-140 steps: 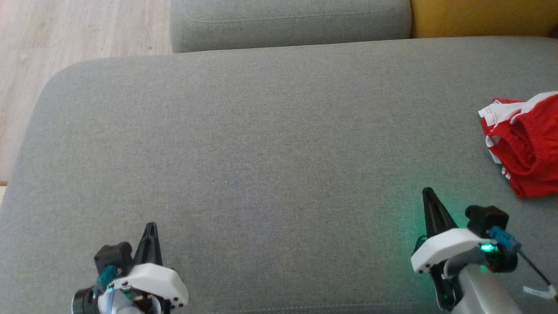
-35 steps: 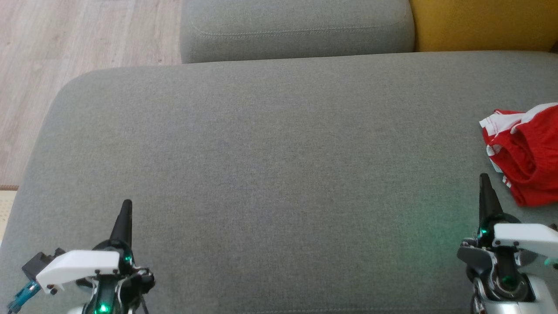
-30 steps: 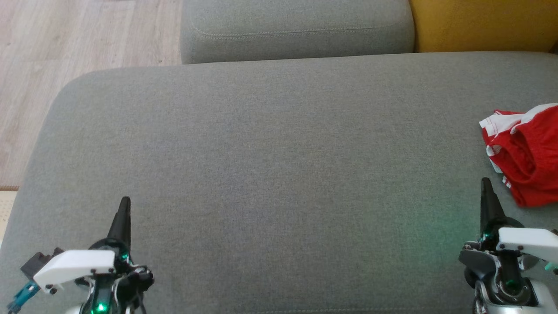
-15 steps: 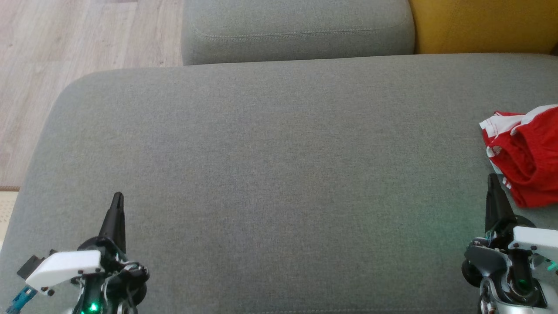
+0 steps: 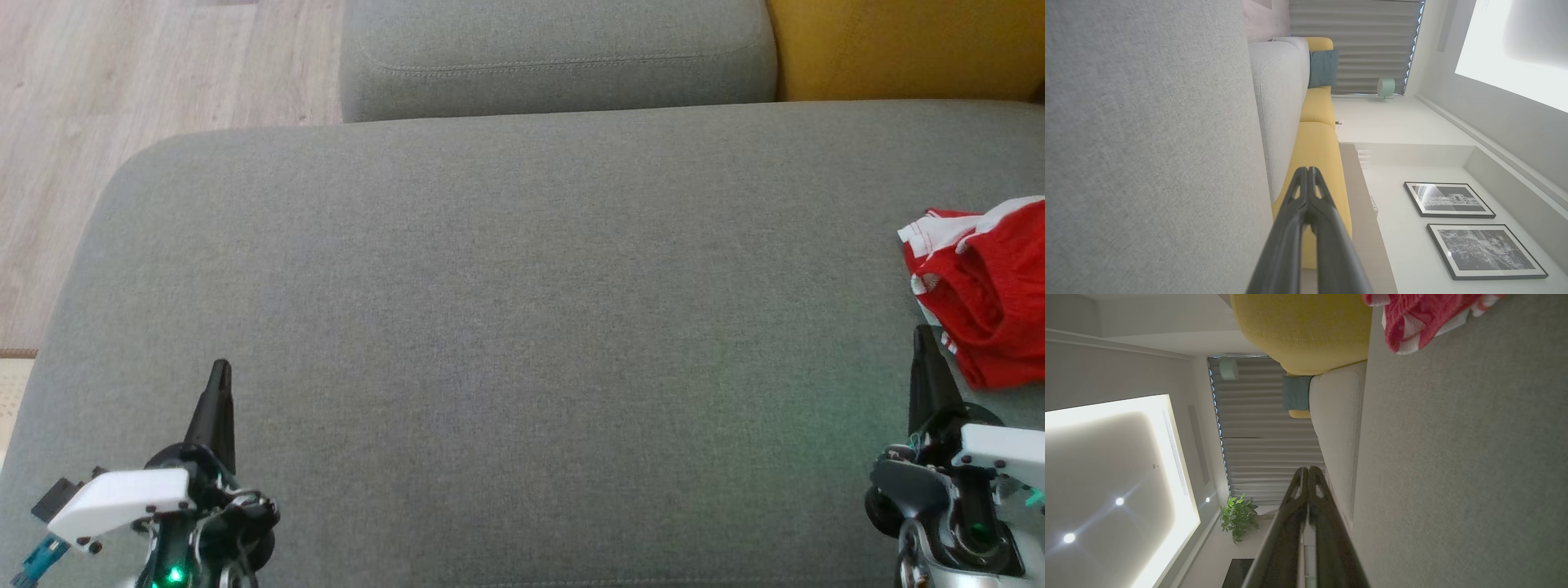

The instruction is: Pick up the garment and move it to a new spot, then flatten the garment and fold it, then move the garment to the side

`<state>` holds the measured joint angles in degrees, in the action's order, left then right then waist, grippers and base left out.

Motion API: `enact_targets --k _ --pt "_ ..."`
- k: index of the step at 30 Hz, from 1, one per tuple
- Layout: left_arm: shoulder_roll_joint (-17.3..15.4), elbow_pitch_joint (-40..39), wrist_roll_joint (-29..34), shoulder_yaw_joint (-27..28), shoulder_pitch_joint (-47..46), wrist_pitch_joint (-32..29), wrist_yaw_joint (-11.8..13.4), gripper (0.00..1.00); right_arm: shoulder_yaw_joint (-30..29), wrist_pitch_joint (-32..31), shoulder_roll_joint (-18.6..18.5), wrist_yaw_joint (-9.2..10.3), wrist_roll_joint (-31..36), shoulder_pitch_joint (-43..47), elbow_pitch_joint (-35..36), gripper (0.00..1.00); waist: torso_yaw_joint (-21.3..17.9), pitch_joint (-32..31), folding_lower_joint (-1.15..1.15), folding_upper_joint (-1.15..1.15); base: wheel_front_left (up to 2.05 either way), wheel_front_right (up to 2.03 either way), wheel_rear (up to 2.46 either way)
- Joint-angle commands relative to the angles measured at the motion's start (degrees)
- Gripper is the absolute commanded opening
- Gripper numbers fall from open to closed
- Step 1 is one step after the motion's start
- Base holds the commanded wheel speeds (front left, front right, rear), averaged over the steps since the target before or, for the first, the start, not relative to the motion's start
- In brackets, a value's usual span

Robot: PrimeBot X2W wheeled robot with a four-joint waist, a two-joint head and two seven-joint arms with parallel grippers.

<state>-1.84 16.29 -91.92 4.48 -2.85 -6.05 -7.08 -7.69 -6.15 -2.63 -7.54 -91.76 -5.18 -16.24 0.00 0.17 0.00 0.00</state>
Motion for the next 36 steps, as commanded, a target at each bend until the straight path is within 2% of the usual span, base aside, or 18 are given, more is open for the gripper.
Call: enact_targets --k 1,36 --pt "-1.0 -2.2 -0.3 2.0 -3.3 -0.4 -0.4 0.00 1.2 -0.3 -0.2 0.05 -0.4 -1.0 2.2 0.00 0.0 0.0 0.00 0.00 0.00 0.00 0.00" --pt "-1.0 -2.2 -0.3 2.0 -3.3 -0.4 -0.4 0.00 1.2 -0.3 -0.2 0.05 -0.4 -1.0 2.2 0.00 0.0 0.0 0.00 0.00 0.00 0.00 0.00"
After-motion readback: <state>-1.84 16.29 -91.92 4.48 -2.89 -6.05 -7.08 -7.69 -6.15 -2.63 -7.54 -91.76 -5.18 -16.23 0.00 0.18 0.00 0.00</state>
